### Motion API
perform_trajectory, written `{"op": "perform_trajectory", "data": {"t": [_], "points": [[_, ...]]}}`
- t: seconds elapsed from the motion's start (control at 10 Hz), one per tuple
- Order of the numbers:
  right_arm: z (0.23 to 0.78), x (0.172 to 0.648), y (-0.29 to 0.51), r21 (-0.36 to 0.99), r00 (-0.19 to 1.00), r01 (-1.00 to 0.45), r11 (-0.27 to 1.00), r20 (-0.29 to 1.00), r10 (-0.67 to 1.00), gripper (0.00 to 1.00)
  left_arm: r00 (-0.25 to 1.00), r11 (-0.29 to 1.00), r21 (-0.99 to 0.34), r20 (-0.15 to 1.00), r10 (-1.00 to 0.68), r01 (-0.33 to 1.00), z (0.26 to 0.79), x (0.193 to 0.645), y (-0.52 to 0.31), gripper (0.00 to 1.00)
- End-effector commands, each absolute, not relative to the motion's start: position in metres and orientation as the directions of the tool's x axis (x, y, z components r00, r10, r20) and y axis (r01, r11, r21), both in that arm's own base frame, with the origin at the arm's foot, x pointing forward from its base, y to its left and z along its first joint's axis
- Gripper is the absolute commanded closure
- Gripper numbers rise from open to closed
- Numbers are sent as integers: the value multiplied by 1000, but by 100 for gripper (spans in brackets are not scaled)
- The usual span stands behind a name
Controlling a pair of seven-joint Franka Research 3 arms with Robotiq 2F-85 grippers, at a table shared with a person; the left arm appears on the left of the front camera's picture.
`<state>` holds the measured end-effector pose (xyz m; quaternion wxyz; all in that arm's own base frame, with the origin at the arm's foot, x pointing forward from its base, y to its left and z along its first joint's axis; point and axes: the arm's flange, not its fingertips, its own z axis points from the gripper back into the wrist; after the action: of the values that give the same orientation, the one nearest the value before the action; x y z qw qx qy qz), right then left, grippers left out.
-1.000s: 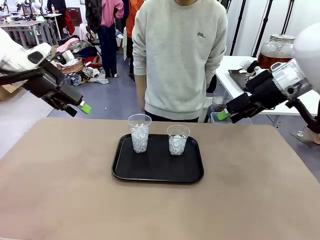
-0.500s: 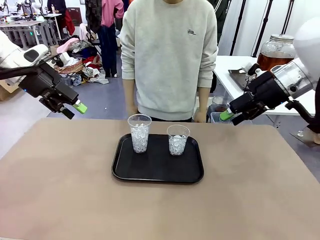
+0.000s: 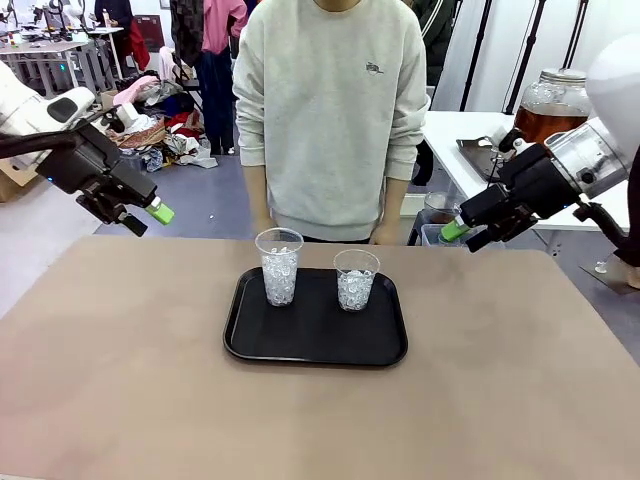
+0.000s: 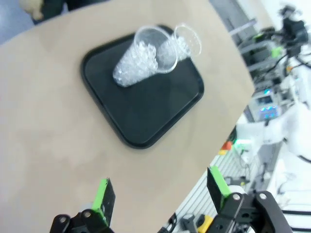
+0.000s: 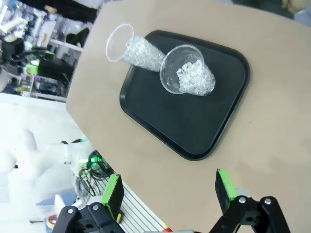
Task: Pour the drink into the iced cup.
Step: Pick up the iced cup indicated by the human and present it to them.
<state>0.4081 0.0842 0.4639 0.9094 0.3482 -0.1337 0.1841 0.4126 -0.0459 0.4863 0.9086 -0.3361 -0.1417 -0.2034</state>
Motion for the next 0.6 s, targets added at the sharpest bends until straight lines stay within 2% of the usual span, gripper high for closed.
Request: {"op": "perform_trajectory", "data": {"t": [0.0,0.3,0.5], "points": [[467,426,75,708,943,-313,633,313,116,0,905,624,-672,398,-151,400,483,429,-28,0],[456,439,46,831,970,-196,521,241,-20,0,938,574,-763,345,-30,299,473,442,-8,0],[446,446,26,904,985,-101,416,150,-87,0,935,515,-802,354,1,303,462,450,1,0]]}}
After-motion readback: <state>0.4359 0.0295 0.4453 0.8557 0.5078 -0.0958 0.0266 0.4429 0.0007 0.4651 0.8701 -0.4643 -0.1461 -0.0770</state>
